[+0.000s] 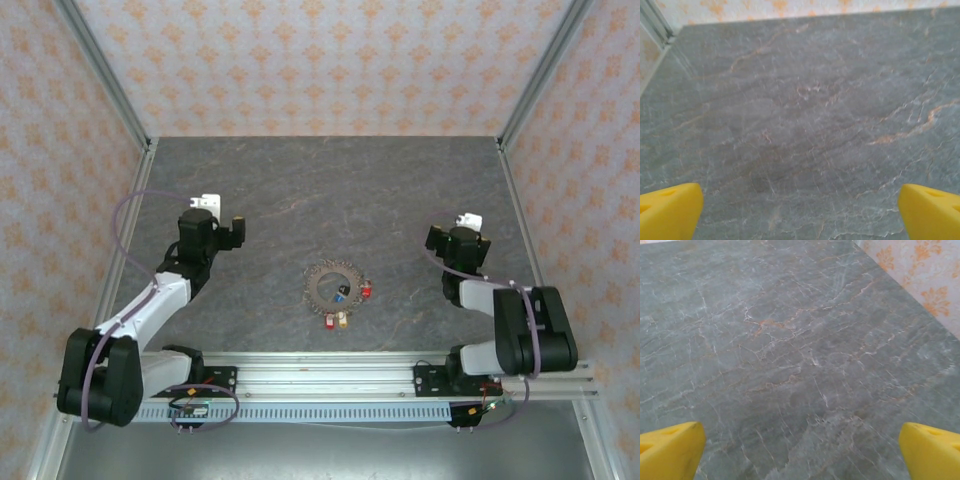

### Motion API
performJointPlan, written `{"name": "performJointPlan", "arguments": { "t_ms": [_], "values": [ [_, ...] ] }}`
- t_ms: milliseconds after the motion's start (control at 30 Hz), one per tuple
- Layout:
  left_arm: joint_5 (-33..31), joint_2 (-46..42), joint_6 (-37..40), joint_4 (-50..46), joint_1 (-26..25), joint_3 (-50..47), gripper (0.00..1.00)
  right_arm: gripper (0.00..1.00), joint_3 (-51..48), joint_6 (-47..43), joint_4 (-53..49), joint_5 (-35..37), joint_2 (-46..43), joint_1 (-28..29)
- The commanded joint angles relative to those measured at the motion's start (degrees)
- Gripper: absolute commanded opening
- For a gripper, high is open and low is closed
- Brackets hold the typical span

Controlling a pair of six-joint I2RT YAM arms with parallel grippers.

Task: Put the keys on the keyring

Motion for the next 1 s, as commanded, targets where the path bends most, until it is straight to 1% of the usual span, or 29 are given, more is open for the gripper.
{"name": "performJointPlan", "arguments": {
  "t_ms": [0,33,67,100,167,200,233,267,367,400,467,533,600,700,767,833,967],
  "values": [
    [-0.29,1.33,0.70,6.51,0.58,-0.41,1.00,0.99,-2.17,0.15,21.12,-8.54,7.88,-0.50],
    [-0.09,1.81,1.00,8.12,0.63,-1.08,1.00,0.99,-3.00,-0.65,22.78,-10.28,8.05,-0.53],
    [0.52,2.39,1.41,9.19,0.66,-1.40,1.00,0.99,-2.15,-1.23,16.48,-11.02,5.20,-0.53],
    [0.90,2.83,1.84,9.96,0.74,-1.57,1.00,0.99,-1.12,-1.15,13.46,-11.08,4.26,-0.53],
    [1.43,4.35,2.94,11.92,0.82,-1.68,1.00,0.99,-1.12,-0.81,17.49,-10.48,7.06,-0.49],
    [1.49,5.01,3.34,12.95,0.80,-1.73,1.00,0.99,-0.45,-0.30,16.04,-8.85,7.01,-0.54],
    [1.84,6.00,3.90,14.19,0.93,-1.84,1.00,0.99,1.17,0.58,10.98,-6.44,6.00,-0.55],
    [2.30,7.11,4.51,15.26,1.02,-1.82,1.00,0.99,2.39,1.51,9.21,-4.13,6.21,-0.53],
    [3.50,9.83,5.64,16.32,1.74,-1.16,1.00,0.99,2.49,2.98,9.16,-0.86,6.32,-0.52],
    [4.44,10.52,5.32,15.97,2.28,-0.69,1.00,0.99,2.27,3.25,10.08,-0.14,6.56,-0.53],
    [9.02,11.65,4.67,17.67,4.32,-1.57,1.00,0.99,2.16,3.30,9.94,0.24,6.31,-0.51],
    [12.38,13.16,3.83,24.49,6.26,-4.96,1.00,0.99,1.72,3.57,10.81,0.71,6.39,-0.48],
    [15.13,15.75,4.48,30.78,6.81,-7.37,1.00,0.99,1.16,3.83,11.61,1.59,6.22,-0.53],
    [14.70,16.34,3.69,28.56,7.25,-5.91,1.00,0.99,0.75,4.14,12.26,2.39,6.09,-0.52],
    [10.73,16.80,1.86,27.93,7.33,-5.31,1.00,0.99,0.73,4.14,12.21,2.33,6.09,-0.50],
    [2.99,17.69,-1.15,26.80,7.28,-4.17,1.00,0.99,0.73,4.01,12.21,2.33,6.11,-0.45],
    [0.98,17.77,-0.77,26.61,6.24,-4.06,1.00,0.99,0.82,3.98,12.00,2.08,6.10,-0.42]
  ]
}}
